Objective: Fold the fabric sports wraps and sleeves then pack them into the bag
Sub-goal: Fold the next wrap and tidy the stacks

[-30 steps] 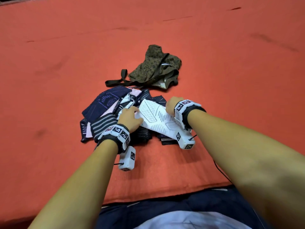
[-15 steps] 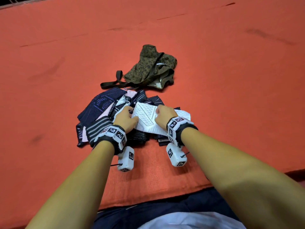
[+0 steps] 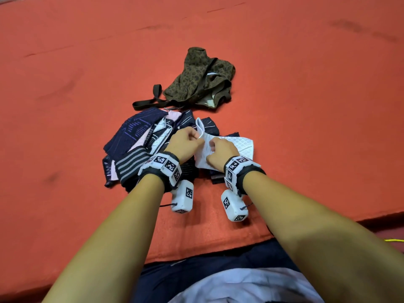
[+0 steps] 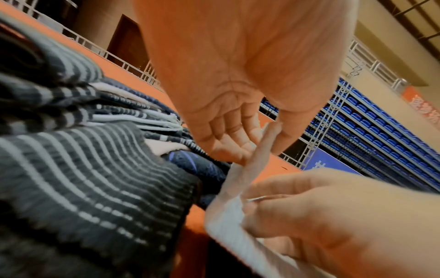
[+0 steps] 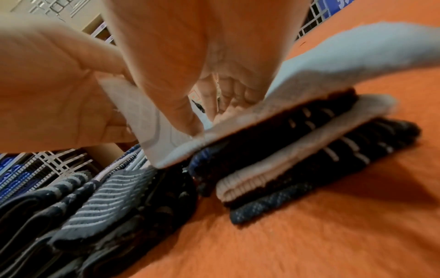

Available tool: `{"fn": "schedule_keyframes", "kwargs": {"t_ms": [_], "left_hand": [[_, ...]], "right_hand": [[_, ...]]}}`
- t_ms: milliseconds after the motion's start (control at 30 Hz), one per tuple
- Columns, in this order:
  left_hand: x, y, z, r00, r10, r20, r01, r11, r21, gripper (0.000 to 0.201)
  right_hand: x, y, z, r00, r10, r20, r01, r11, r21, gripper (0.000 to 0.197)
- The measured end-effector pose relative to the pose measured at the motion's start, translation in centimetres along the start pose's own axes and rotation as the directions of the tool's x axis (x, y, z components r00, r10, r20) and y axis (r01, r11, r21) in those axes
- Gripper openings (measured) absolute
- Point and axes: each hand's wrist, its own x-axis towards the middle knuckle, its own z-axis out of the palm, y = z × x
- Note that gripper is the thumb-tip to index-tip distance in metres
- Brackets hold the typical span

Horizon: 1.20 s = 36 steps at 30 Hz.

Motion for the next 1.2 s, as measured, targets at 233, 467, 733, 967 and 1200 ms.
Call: {"fn": "schedule_keyframes", "kwargs": {"t_ms": [233, 467, 733, 967, 1200], "left_hand": [[-0.3, 0.8, 2.2, 0.993, 0.102, 0.053, -0.097, 0.991, -0.091, 0.009], [-0.8, 0.0, 3.7, 0.991, 0.098, 0.087, -0.09, 0.992, -0.092, 0.012], [-1.2, 0.3, 3.7, 0.975, 0.099, 0.197, -0.075, 0.99, -0.123, 0.007], [0.1, -1.0, 3.4, 0.999, 0.036, 0.04, -0.035, 0.998, -0.046, 0.021], [0.6, -0.6, 3.6, 0.993, 0.0, 0.117, -0.007, 0.998, 0.063, 0.027]], "right_hand": [[-1.3, 1.6, -0.6, 0.994, 0.068, -0.08, -0.051, 0.979, 0.199, 0.029], [-1.7, 2.6, -1.4, 0.963, 0.234, -0.136, -0.149, 0.877, 0.457, 0.041], [-1.3, 2.6, -1.7, 0.95, 0.253, -0.181, -0.16, 0.897, 0.413, 0.033], [-1.4, 3.2, -2.4, 0.945, 0.229, -0.234, -0.192, 0.966, 0.172, 0.02], [-1.1, 3.8, -3.2, 0.918, 0.317, -0.237, -0.27, 0.939, 0.211, 0.03]]}}
